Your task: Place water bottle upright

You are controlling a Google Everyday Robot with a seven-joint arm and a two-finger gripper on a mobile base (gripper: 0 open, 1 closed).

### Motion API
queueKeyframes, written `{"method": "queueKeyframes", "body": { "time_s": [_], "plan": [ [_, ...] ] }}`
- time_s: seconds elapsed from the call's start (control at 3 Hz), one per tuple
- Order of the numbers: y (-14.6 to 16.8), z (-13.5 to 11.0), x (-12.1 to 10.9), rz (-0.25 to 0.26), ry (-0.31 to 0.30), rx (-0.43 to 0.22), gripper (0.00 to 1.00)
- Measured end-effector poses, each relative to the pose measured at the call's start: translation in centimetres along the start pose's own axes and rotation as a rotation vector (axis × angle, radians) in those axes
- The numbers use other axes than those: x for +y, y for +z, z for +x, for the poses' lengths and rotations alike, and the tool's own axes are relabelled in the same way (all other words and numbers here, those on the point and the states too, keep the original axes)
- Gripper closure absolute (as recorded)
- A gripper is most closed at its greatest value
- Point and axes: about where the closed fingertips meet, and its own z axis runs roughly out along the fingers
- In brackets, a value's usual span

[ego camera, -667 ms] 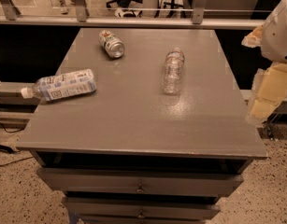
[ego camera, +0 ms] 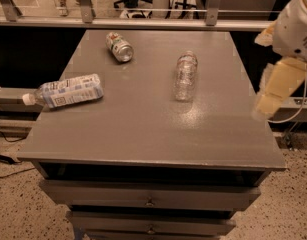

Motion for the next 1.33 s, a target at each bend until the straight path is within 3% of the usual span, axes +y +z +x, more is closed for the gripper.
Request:
{"method": "queueKeyframes", "body": {
  "time_s": [0.33, 0.67, 1.0, 1.33],
  "plan": [
    [2.7, -3.1, -6.0, -0.01, 0.161, -0.091, 0.0],
    [4.7, -5.7, -9.7, -0.013, 0.314, -0.14, 0.0],
    [6.6, -8.9, -12.1, 0.028, 0.424, -0.156, 0.0],
    [10.6, -10.6, -14.3, 0.091, 0.545, -0.108, 0.0]
  ]
}}
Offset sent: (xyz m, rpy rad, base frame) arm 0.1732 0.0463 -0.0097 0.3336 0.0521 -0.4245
